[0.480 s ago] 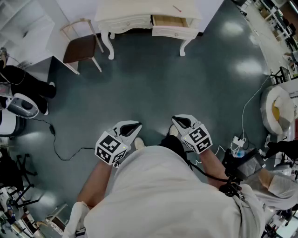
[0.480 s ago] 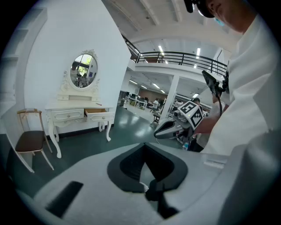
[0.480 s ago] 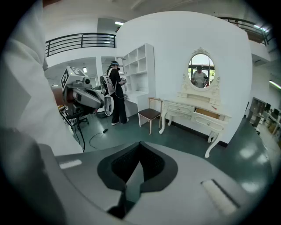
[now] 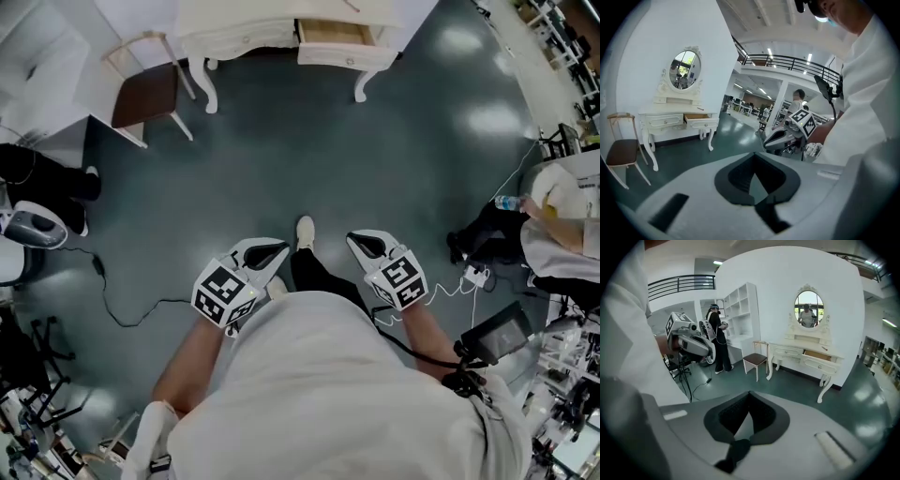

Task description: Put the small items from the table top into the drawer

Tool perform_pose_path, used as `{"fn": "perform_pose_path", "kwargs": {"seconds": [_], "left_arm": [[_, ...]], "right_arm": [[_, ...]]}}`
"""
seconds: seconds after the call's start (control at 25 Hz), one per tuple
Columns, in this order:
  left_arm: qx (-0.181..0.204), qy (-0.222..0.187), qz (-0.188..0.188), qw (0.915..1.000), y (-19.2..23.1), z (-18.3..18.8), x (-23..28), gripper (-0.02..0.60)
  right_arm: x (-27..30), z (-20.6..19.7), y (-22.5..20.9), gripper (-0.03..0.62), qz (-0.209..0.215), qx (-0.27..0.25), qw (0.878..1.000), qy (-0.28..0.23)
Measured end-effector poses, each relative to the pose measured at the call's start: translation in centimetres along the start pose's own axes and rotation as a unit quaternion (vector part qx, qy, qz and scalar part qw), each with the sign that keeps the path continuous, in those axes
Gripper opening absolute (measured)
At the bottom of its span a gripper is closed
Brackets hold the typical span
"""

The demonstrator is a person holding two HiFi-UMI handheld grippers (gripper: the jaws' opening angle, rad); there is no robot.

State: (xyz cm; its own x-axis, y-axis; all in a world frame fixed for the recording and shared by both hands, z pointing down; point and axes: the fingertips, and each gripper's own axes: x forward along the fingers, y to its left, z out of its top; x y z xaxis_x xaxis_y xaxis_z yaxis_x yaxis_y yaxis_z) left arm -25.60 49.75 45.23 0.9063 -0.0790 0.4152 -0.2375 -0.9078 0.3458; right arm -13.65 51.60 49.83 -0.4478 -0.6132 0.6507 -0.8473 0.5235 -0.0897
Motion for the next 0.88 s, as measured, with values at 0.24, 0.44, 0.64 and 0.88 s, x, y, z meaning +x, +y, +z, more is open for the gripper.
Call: {"fn": "perform_pose_path", "kwargs": {"seconds": [0.24, 0.44, 0.64, 0.88], "left_arm": [[0.013, 0.011, 0.013, 0.9998, 3.4, 6.6, 3.9, 0.002], [0.038, 0.007, 0.028, 0.9988, 6.5, 11.1, 6.7, 0.002], [0.023, 0.011, 0.031, 0.9992, 11.5, 14.5, 11.5, 0.002], [0.004, 0.024, 0.018, 0.9995, 20.6, 17.4, 14.1, 0.002]], "right_arm": [[1.8, 5.0, -7.9, 0.024, 0.006, -0.015, 1.000, -0.025], [3.4, 8.0, -13.0, 0.035, 0.010, -0.025, 0.998, -0.048], [6.4, 9.0, -21.1, 0.037, 0.009, -0.016, 0.999, -0.031], [12.5, 11.7, -28.8, 0.037, -0.004, 0.012, 1.000, -0.010]]}}
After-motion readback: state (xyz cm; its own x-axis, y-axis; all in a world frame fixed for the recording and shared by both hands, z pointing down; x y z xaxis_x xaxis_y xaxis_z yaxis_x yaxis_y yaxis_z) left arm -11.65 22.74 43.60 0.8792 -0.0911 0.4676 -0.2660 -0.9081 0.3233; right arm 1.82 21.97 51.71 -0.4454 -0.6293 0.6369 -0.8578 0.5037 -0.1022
